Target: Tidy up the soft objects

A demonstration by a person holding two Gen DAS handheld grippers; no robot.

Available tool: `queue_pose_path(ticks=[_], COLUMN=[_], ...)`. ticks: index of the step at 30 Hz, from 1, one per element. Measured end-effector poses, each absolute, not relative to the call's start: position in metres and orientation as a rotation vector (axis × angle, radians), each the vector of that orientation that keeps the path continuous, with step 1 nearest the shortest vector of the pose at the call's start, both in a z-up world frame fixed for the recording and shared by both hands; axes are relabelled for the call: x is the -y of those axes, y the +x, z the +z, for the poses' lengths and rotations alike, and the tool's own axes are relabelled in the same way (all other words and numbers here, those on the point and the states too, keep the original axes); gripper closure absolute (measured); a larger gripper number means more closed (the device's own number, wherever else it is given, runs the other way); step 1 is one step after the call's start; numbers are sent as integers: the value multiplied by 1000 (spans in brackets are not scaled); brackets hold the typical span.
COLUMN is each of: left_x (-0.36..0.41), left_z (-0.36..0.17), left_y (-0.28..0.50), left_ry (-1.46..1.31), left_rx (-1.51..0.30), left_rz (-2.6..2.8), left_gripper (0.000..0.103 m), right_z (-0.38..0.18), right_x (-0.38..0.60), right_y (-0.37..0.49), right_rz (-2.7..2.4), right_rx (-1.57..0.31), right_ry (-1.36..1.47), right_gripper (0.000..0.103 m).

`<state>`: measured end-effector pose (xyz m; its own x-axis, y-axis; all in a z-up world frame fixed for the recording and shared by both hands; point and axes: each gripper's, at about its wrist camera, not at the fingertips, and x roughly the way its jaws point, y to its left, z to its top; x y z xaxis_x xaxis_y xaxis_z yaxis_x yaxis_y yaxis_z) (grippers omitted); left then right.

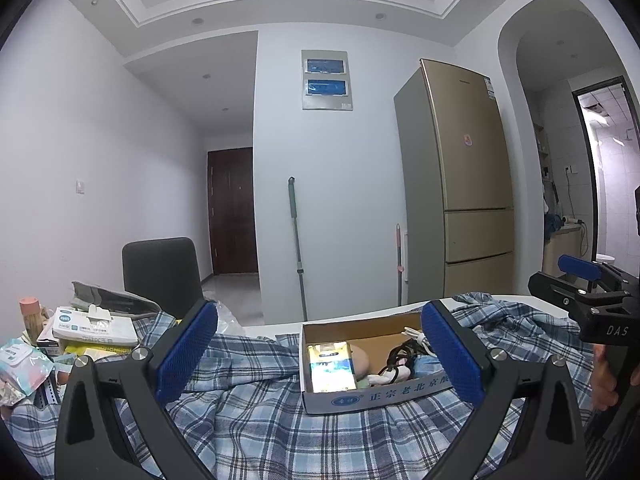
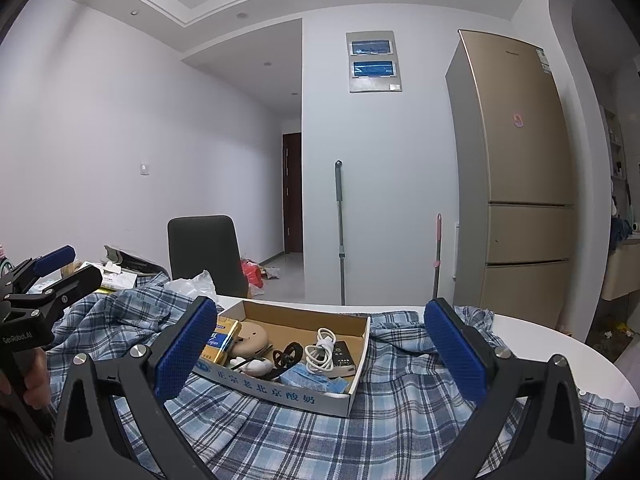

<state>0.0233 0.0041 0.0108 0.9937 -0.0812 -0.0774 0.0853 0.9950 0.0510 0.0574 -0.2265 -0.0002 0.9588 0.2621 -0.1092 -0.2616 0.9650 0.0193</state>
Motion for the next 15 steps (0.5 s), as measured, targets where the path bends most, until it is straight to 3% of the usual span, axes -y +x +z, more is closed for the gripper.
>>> queue_pose_path(ticks=[15], left_x=[-5], left_z=[9], left_y=[25], left_ry=[44], left_rx=[-77], left_rz=[-76], left_gripper=[0], right_z=[-1], right_x=[227], right_y=[57], right_rz=[262], right_rx=[-111], right_ry=[7], right_gripper=[0])
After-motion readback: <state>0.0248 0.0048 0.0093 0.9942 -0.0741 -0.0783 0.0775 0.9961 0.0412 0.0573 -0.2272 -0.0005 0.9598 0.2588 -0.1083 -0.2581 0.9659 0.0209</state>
